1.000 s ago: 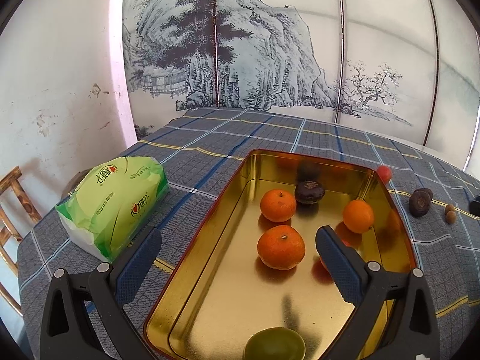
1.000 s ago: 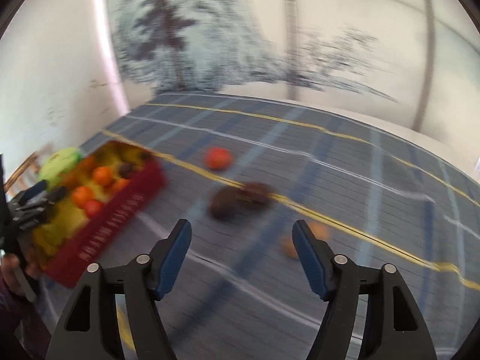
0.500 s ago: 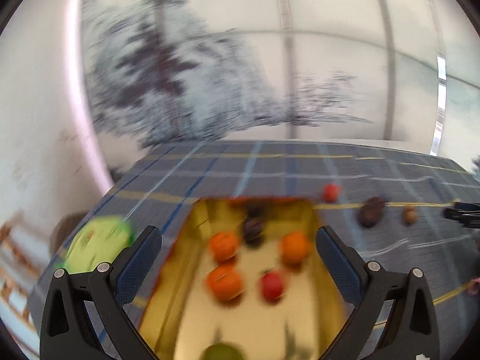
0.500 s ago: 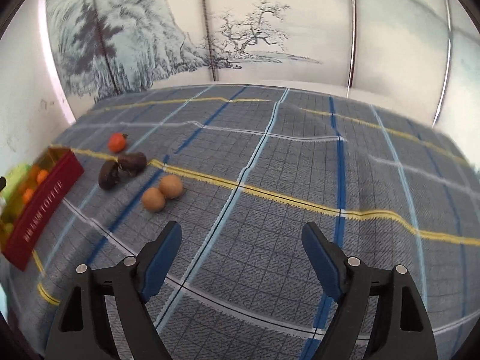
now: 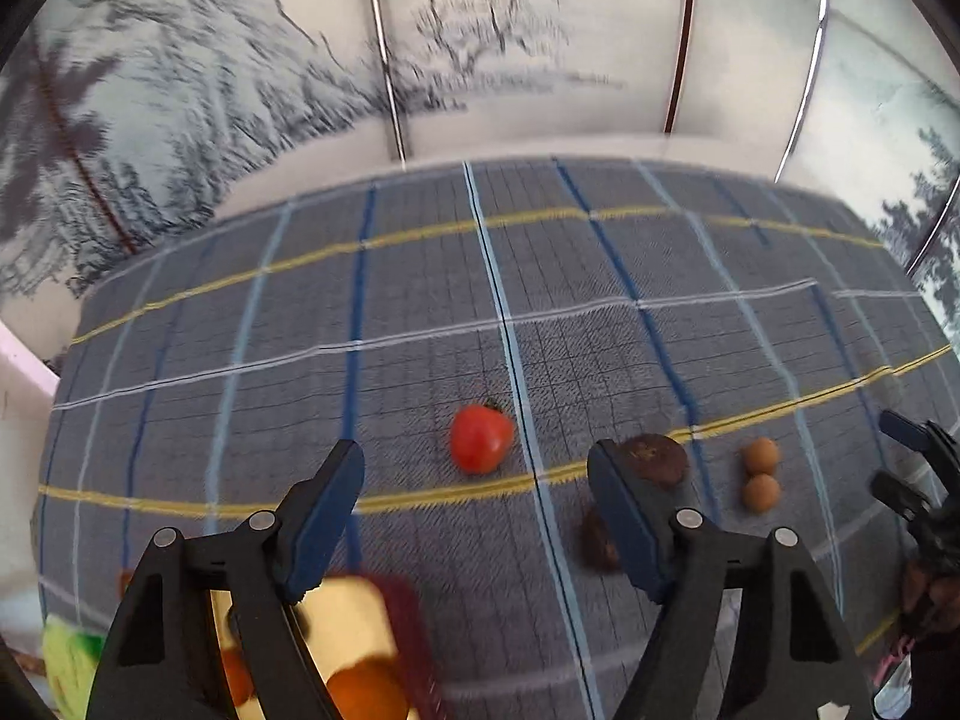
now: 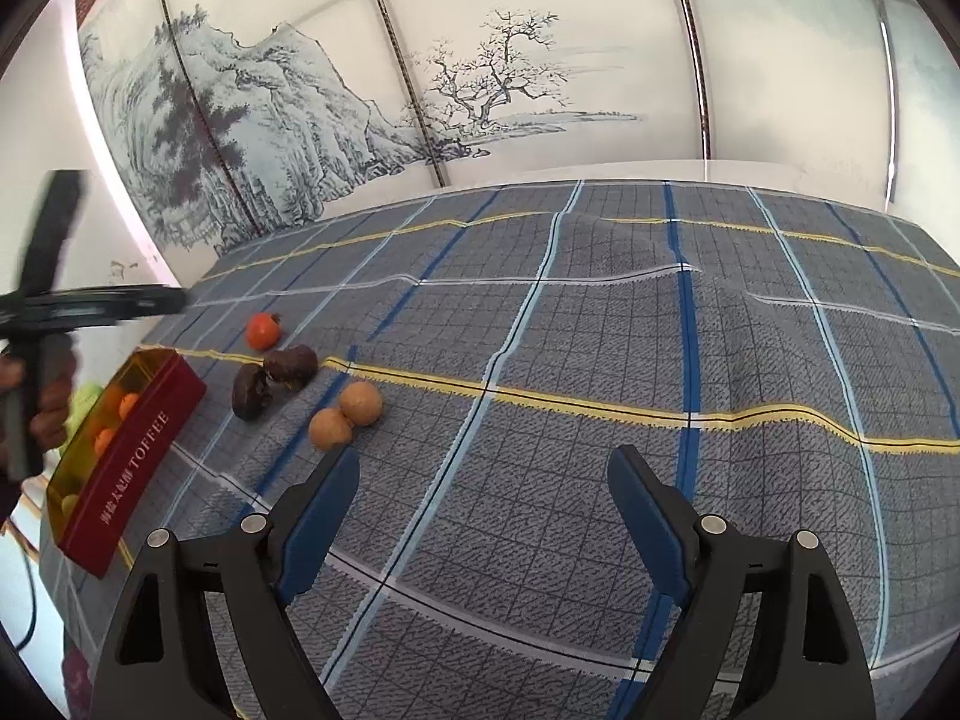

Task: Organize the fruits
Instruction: 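Grasp the red tomato with the left gripper while the right gripper reaches toward the dried fruit, then grasp the brown dried fruit with the right gripper while the left gripper carries the tomato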

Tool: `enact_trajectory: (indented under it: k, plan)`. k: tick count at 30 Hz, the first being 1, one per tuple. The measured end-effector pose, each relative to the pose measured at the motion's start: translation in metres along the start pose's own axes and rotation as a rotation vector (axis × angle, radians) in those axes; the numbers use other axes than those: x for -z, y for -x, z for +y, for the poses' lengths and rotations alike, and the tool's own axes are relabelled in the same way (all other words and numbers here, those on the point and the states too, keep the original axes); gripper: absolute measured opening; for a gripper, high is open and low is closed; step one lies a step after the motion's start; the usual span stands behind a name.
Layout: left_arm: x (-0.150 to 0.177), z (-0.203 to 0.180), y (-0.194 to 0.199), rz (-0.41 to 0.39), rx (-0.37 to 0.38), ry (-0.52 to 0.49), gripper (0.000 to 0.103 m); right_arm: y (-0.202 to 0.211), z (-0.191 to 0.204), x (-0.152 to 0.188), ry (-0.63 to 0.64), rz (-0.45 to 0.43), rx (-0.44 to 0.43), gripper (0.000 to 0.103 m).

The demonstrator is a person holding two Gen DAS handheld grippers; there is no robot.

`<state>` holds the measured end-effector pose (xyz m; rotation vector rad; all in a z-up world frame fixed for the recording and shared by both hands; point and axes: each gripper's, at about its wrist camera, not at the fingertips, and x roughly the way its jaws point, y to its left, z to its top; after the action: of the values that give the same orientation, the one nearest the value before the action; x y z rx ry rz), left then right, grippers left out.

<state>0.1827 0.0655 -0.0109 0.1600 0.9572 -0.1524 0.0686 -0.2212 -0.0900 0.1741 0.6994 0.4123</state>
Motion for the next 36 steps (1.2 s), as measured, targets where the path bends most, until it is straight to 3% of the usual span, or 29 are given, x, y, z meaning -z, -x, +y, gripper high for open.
enact_trajectory:
  k: [7,10,20,24,27,31,36]
  plan:
    - [-0.017,0.006,-0.045,0.085,-0.003,0.063,0.072,-0.001,-0.002,0.0,-0.008,0.006,-0.04,0.086]
    - [-0.019,0.009,-0.058,0.119,-0.015,0.081,0.063,-0.001,-0.003,0.0,-0.011,0.007,-0.055,0.086]
    - [-0.013,0.003,-0.081,0.175,-0.045,0.089,0.063,-0.001,-0.005,0.001,-0.02,0.006,-0.082,0.086]
    - [-0.013,-0.001,-0.082,0.167,-0.048,0.075,0.059,0.0,-0.005,0.001,-0.023,0.004,-0.084,0.087]
    - [-0.012,-0.002,-0.081,0.161,-0.005,0.092,0.03,0.0,-0.005,0.001,-0.023,0.005,-0.084,0.088]
    - [-0.011,-0.004,-0.074,0.142,-0.015,0.109,0.029,0.0,-0.006,0.001,-0.023,0.008,-0.082,0.088]
    - [-0.001,-0.008,-0.03,0.013,-0.012,0.172,0.029,-0.001,-0.006,0.001,-0.026,0.013,-0.079,0.089]
